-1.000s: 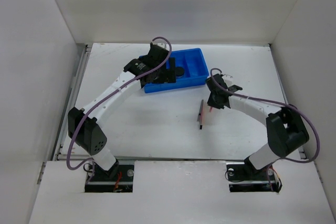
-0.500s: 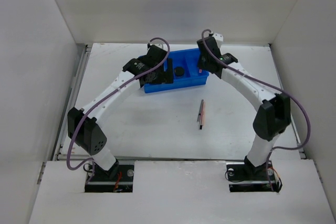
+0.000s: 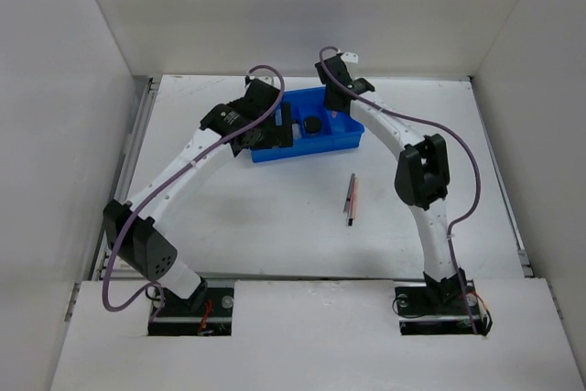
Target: Organize the makeup
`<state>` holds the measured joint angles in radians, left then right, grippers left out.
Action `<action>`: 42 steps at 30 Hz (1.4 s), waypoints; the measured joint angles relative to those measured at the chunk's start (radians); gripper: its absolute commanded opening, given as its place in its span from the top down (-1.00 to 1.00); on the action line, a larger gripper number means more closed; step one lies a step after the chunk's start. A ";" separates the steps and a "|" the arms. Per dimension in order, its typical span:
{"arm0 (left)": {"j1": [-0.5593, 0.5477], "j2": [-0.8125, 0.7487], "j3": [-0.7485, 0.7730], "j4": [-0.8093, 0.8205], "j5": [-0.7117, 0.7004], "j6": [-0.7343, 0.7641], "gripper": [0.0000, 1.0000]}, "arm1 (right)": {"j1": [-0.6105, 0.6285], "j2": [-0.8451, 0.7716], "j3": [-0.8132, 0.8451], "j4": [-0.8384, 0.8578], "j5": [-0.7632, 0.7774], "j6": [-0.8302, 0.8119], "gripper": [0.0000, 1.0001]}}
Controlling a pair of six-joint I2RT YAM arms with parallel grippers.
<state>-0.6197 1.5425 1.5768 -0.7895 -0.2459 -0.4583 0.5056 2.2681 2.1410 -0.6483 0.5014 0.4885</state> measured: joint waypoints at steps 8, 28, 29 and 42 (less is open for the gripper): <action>0.000 -0.027 -0.019 -0.024 -0.021 -0.003 -0.81 | 0.000 0.020 0.012 -0.035 0.036 -0.001 0.21; 0.000 -0.058 -0.046 -0.019 -0.020 -0.003 -0.81 | 0.000 -0.809 -0.980 0.177 -0.136 0.130 0.37; 0.000 -0.059 -0.048 -0.018 -0.020 -0.003 -0.81 | 0.000 -0.835 -1.032 0.185 -0.153 0.142 0.37; 0.000 -0.059 -0.057 -0.007 -0.007 -0.010 -0.81 | 0.062 -0.747 -1.292 0.307 -0.338 0.216 0.14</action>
<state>-0.6197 1.4834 1.5200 -0.7963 -0.2531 -0.4686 0.5674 1.5208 0.8486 -0.3408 0.1635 0.7048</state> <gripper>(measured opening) 0.902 0.430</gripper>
